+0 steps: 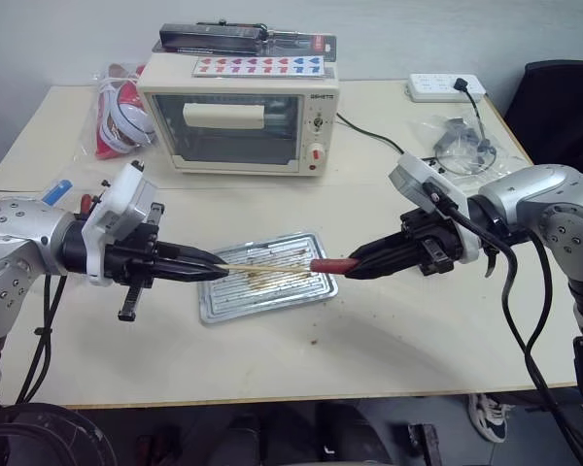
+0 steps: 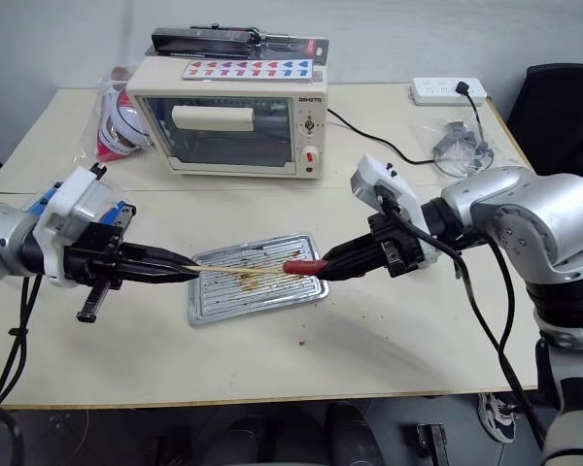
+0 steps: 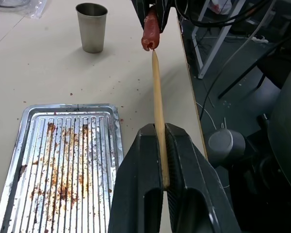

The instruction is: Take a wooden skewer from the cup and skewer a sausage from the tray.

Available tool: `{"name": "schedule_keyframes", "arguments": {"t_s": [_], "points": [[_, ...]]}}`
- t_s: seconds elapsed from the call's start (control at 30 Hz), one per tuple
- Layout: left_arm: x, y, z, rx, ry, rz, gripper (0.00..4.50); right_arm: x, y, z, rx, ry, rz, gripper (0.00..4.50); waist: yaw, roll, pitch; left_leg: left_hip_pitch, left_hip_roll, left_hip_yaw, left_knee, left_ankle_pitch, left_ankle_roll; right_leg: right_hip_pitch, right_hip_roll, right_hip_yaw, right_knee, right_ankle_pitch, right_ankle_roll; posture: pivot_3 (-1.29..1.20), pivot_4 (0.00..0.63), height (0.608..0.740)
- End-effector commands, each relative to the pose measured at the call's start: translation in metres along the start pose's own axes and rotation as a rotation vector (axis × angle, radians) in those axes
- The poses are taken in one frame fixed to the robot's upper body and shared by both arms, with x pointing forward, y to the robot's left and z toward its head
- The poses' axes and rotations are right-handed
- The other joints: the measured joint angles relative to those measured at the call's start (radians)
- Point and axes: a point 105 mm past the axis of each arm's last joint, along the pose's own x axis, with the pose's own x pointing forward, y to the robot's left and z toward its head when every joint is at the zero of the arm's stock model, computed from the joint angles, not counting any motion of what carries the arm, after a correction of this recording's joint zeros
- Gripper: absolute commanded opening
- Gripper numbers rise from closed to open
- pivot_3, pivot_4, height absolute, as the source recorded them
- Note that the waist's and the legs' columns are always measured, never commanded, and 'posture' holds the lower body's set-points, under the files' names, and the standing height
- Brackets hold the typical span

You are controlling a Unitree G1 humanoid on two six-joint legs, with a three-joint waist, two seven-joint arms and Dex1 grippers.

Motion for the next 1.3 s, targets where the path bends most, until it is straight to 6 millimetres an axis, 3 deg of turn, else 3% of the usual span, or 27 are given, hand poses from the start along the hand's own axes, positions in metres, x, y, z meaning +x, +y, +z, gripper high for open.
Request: {"name": "schedule_keyframes", "arguments": {"t_s": [0.03,0.43,1.3], "points": [[-0.004,0.001,0.007,0.046,0.011,0.012,0.0,-0.006,0.001,0.0,-0.024,0.006,-0.016,0.31,0.0,0.0,0.0,0.0,0.0,0.0,0.0,0.0,0.0,0.0,0.0,0.0,0.0,0.0,0.0,0.0,0.15,0.74],[-0.005,0.003,0.009,0.061,0.018,0.008,0.0,-0.006,0.003,-0.002,-0.023,0.002,-0.017,0.31,0.0,0.0,0.0,0.0,0.0,0.0,0.0,0.0,0.0,0.0,0.0,0.0,0.0,0.0,0.0,0.0,0.15,0.74],[0.002,0.006,0.011,0.08,0.008,-0.013,0.0,0.0,0.015,0.016,-0.035,-0.056,0.043,0.31,0.0,0.0,0.0,0.0,0.0,0.0,0.001,0.0,0.0,0.0,0.0,0.0,0.001,0.0,0.0,0.0,0.15,0.74]]}}
